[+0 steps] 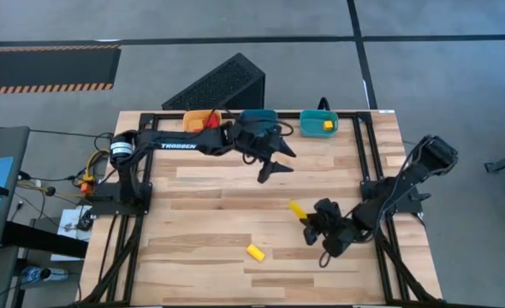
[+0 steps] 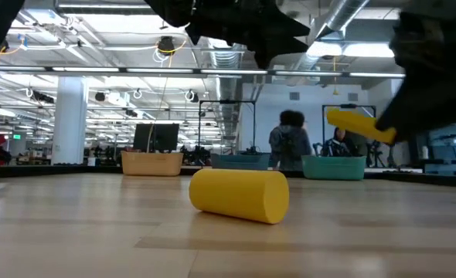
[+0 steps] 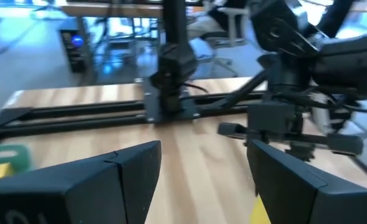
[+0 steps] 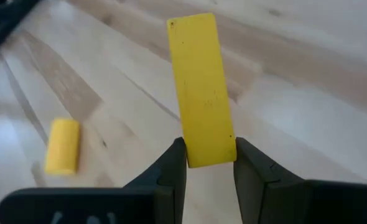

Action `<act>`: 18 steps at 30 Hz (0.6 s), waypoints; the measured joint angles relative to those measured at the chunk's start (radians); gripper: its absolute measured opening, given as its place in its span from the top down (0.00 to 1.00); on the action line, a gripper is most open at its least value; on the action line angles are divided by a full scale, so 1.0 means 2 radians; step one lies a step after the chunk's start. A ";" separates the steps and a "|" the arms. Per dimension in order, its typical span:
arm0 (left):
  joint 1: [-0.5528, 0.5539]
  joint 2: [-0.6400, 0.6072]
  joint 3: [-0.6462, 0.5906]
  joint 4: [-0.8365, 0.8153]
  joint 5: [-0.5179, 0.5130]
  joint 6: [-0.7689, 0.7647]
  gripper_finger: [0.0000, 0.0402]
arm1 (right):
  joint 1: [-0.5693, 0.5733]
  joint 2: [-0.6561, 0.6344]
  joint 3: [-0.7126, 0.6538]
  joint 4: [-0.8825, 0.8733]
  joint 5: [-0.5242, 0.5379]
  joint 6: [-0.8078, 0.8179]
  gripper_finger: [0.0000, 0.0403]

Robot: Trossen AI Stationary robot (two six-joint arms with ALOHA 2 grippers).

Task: Sort & place blocks by color
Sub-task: Put the right yellow block into the light green container

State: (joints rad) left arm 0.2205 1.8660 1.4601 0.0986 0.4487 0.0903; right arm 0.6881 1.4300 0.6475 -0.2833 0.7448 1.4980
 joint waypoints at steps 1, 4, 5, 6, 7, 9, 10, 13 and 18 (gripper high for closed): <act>0.003 0.000 0.000 -0.001 0.015 0.001 0.43 | -0.007 0.000 0.007 0.000 0.000 -0.012 0.73; 0.010 0.000 0.000 -0.001 0.058 -0.005 0.43 | -0.026 0.000 0.028 0.000 0.001 -0.042 0.73; 0.010 0.000 0.000 -0.001 0.068 -0.006 0.43 | -0.031 -0.001 0.035 0.000 0.001 -0.054 0.73; 0.010 0.000 0.000 -0.002 0.075 -0.005 0.43 | -0.036 -0.002 0.041 0.000 0.000 -0.070 0.73; 0.008 0.000 0.000 -0.003 0.080 -0.002 0.43 | -0.041 -0.003 0.048 -0.001 0.000 -0.086 0.73; 0.002 0.000 0.000 -0.001 0.086 0.001 0.43 | -0.049 -0.009 0.059 -0.002 -0.001 -0.123 0.73; -0.001 0.000 0.000 -0.001 0.087 0.001 0.43 | -0.051 -0.014 0.064 -0.006 -0.001 -0.139 0.73; -0.013 0.000 0.000 -0.003 0.086 0.001 0.43 | -0.060 -0.032 0.075 -0.043 0.001 -0.168 0.73; -0.026 0.000 0.000 0.008 0.036 -0.001 0.43 | -0.068 -0.080 0.077 -0.112 0.022 -0.174 0.73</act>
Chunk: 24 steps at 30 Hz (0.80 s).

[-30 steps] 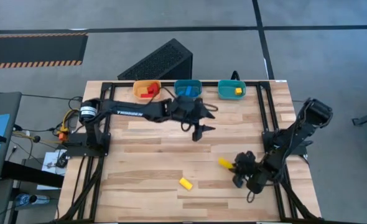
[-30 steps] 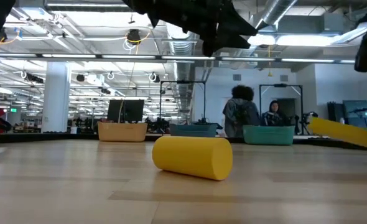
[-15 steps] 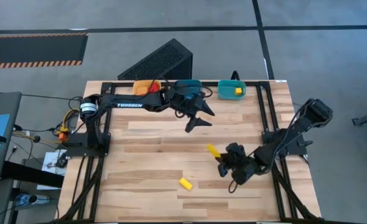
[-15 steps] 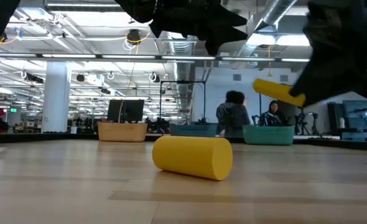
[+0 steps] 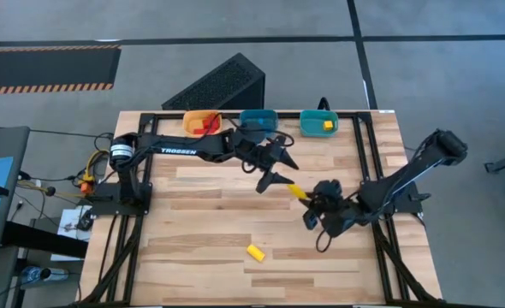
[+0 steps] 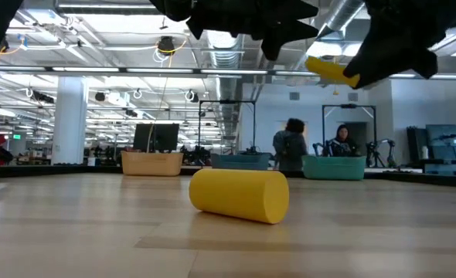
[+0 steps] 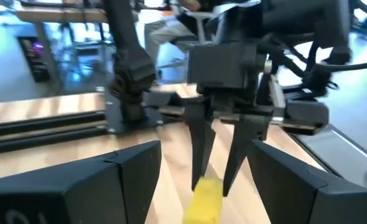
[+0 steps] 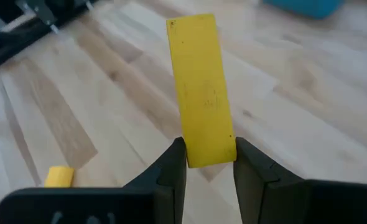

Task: Sort & place blocks by color
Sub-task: Put the right yellow block into the light green container

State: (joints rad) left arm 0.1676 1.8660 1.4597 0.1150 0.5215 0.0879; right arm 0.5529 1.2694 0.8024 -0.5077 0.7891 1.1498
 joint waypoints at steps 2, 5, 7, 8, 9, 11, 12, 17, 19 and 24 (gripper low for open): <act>0.000 0.000 0.000 0.013 -0.010 -0.009 0.43 | 0.001 -0.022 0.000 -0.017 0.006 -0.008 0.73; 0.001 0.000 0.000 0.039 -0.022 -0.022 0.43 | 0.006 -0.055 0.000 -0.031 0.013 -0.041 0.73; 0.000 0.000 0.000 0.055 -0.032 -0.030 0.43 | 0.008 -0.073 0.000 -0.034 0.014 -0.071 0.73; 0.000 0.000 0.000 0.064 -0.033 -0.036 0.43 | 0.008 -0.082 0.000 -0.035 0.014 -0.089 0.73; 0.000 0.000 0.000 0.072 -0.034 -0.041 0.43 | 0.008 -0.090 0.000 -0.034 0.014 -0.105 0.73; 0.000 0.000 0.000 0.083 -0.043 -0.051 0.43 | 0.004 -0.107 0.000 -0.035 0.014 -0.137 0.73; 0.000 0.000 0.000 0.086 -0.049 -0.054 0.43 | 0.002 -0.114 0.000 -0.035 0.013 -0.153 0.73; -0.003 0.001 0.000 0.086 -0.058 -0.057 0.43 | -0.014 -0.156 0.000 -0.034 0.013 -0.209 0.73; -0.006 0.001 0.000 0.086 -0.055 -0.058 0.43 | -0.019 -0.171 0.000 -0.035 0.012 -0.237 0.73; -0.013 0.001 0.000 0.086 -0.053 -0.070 0.43 | -0.030 -0.204 0.000 -0.035 -0.005 -0.301 0.73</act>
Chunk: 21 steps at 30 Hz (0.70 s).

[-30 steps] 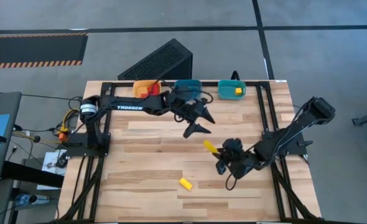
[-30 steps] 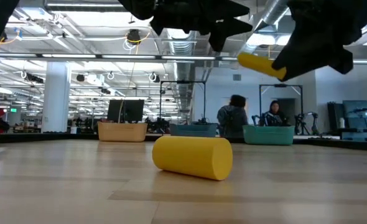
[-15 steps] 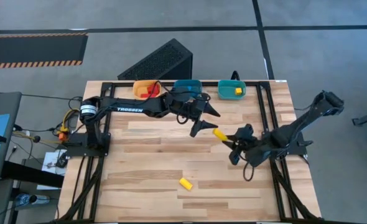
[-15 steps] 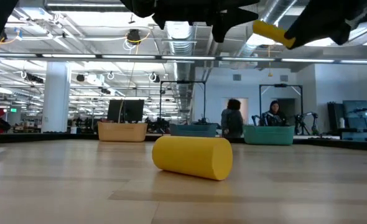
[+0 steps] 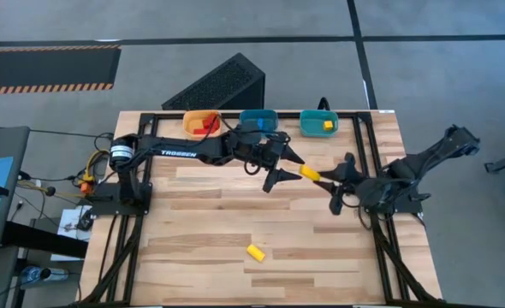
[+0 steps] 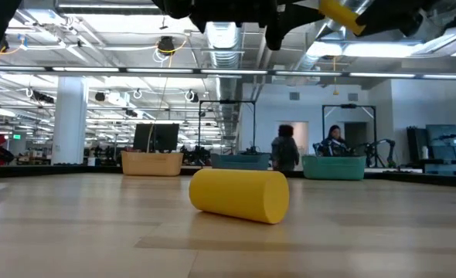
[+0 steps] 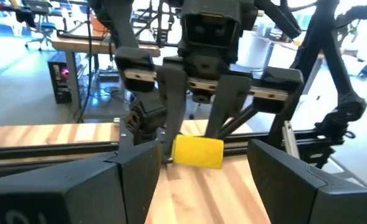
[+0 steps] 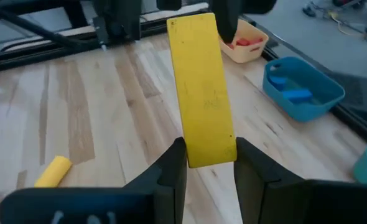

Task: Sort & place blocks by color
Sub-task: Put the right yellow block into the light green container

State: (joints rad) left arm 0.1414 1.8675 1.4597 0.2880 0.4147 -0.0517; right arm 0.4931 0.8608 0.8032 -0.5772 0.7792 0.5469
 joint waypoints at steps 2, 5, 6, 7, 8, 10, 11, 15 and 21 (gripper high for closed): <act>-0.003 0.000 0.000 0.005 -0.010 -0.011 0.43 | -0.004 -0.010 0.000 0.000 -0.010 -0.020 0.73; -0.009 0.000 0.000 0.024 -0.049 -0.013 0.43 | -0.010 -0.017 0.000 0.000 -0.019 -0.046 0.73; -0.011 0.000 0.000 0.033 -0.054 -0.014 0.43 | -0.012 -0.019 0.000 0.001 -0.023 -0.055 0.73; -0.012 0.000 0.000 0.041 -0.056 -0.017 0.43 | -0.013 -0.021 0.000 0.000 -0.026 -0.062 0.73; -0.014 0.000 0.000 0.046 -0.056 -0.019 0.44 | -0.015 -0.022 0.000 0.001 -0.027 -0.068 0.73; -0.016 0.000 0.000 0.044 -0.058 -0.023 0.46 | -0.018 -0.023 0.000 0.000 -0.034 -0.082 0.73; -0.018 0.000 0.000 0.041 -0.058 -0.028 0.47 | -0.021 -0.023 0.000 0.001 -0.037 -0.090 0.73; -0.024 0.001 -0.001 0.040 -0.067 -0.033 0.52 | -0.034 -0.023 0.000 0.002 -0.039 -0.097 0.73; -0.021 0.001 -0.001 0.038 -0.079 -0.027 0.58 | -0.057 -0.023 0.000 0.005 -0.065 -0.095 0.73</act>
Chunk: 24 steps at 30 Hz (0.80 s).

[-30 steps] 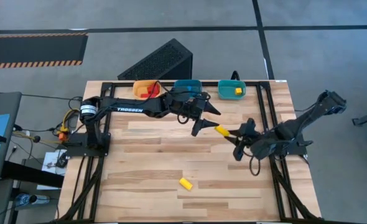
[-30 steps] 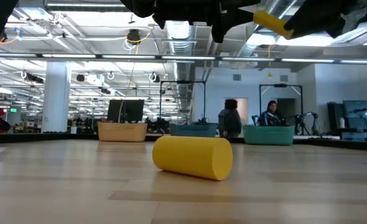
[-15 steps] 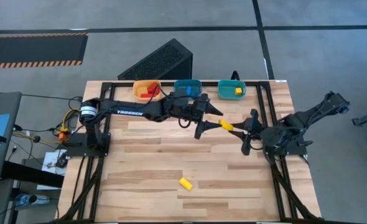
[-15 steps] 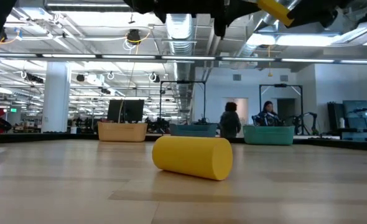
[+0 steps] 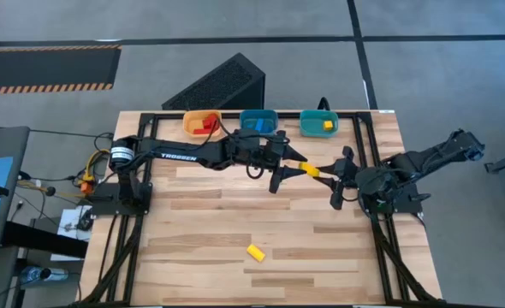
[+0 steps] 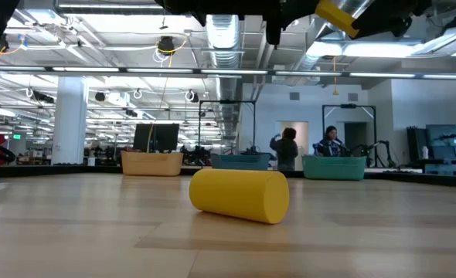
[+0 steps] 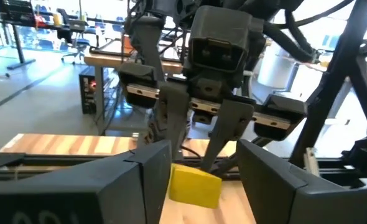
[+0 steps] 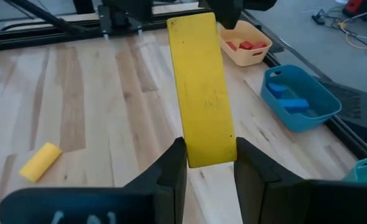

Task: Sort & place blocks by color
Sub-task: Put the right yellow block into the light green container

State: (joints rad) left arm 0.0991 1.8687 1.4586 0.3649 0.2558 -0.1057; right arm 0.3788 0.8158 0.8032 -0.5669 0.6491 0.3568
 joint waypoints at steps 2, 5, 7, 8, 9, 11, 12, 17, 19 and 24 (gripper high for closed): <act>0.005 0.000 0.000 0.000 0.000 0.009 0.60 | -0.005 0.000 0.000 0.001 -0.001 0.000 0.73; 0.013 0.000 0.000 -0.001 0.012 0.016 0.61 | -0.012 0.000 0.000 0.005 0.000 0.000 0.73; 0.019 0.000 0.000 -0.007 0.018 0.010 0.62 | -0.018 0.000 0.000 0.013 -0.001 0.000 0.73; 0.022 0.000 0.000 -0.010 0.018 0.008 0.62 | -0.020 0.000 0.000 0.016 -0.001 0.000 0.73; 0.024 0.000 0.000 -0.010 0.018 0.007 0.61 | -0.023 -0.002 0.000 0.020 -0.001 -0.003 0.73; 0.026 0.000 0.000 -0.007 0.018 0.007 0.60 | -0.031 -0.004 0.000 0.023 -0.003 -0.010 0.73; 0.028 0.000 0.000 -0.005 0.017 0.007 0.58 | -0.035 -0.003 0.000 0.025 -0.007 -0.012 0.73; 0.036 0.000 0.000 -0.008 0.024 0.007 0.51 | -0.056 -0.006 0.000 0.024 -0.029 -0.013 0.73; 0.039 0.000 0.000 -0.008 0.030 0.010 0.50 | -0.064 -0.006 0.000 0.025 -0.038 -0.013 0.73; 0.040 0.000 0.000 -0.008 0.048 0.012 0.55 | -0.074 -0.006 0.000 0.026 -0.039 -0.015 0.73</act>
State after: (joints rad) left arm 0.1787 1.8687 1.4586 0.3492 0.3523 -0.0817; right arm 0.2304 0.8036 0.8032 -0.5156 0.5709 0.3278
